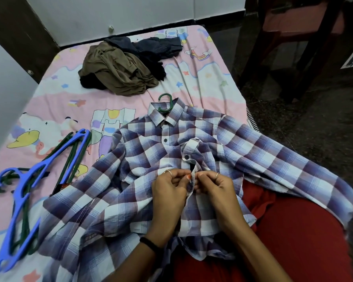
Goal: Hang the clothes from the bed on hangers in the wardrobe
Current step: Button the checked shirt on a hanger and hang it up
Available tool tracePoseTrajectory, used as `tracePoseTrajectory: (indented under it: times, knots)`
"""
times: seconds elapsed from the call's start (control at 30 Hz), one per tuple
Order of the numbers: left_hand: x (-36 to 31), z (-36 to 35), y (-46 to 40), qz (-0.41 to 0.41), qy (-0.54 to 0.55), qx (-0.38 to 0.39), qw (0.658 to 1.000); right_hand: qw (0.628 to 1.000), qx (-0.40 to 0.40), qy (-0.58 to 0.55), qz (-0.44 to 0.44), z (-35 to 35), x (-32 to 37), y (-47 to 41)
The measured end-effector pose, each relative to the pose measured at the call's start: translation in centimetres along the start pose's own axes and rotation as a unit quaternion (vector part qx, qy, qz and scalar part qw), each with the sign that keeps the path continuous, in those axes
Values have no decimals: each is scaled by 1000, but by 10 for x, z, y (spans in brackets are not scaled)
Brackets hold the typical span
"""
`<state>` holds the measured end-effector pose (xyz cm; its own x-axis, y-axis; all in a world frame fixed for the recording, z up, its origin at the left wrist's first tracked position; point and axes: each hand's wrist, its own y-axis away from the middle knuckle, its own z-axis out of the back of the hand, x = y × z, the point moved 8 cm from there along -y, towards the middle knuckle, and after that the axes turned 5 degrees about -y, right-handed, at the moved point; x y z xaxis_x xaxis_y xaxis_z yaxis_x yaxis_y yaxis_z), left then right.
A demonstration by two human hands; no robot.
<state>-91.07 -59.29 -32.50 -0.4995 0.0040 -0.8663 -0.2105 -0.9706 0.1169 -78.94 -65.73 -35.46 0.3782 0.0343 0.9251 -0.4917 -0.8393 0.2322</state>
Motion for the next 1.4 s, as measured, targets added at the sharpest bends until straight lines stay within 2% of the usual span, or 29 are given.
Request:
tracePoseTrajectory:
  times: [0.2,0.33,0.47,0.57,0.7,0.83,0.93,1.2,1.27,1.4]
  knots:
    - [-5,1,1,-13,-41,17,999,999,15,-10,-42,-2,-9,-1]
    - [-13,-1,2,-28,-92,36,995,999,18,8,-43,-1,-12,-4]
    - [-15,-5,4,-20,-82,48,995,998,4,47,-29,-1,-14,-7]
    - [-16,-5,4,-9,-70,34,997,992,-16,121,16,-1,-9,-5]
    - [-10,-4,0,8,-44,4,999,960,-51,249,117,-3,5,3]
    - [4,-4,-5,54,19,-22,998,945,-56,276,168,-7,10,5]
    - [16,-7,-7,99,110,-20,989,932,-59,292,205,-9,15,7]
    - [20,-13,-4,149,258,-20,954,942,-48,251,220,-14,20,12]
    - [21,-13,-4,149,268,-19,952,957,-47,212,190,-12,17,10]
    - [21,-13,-5,148,274,-23,950,991,-51,95,77,-7,1,2]
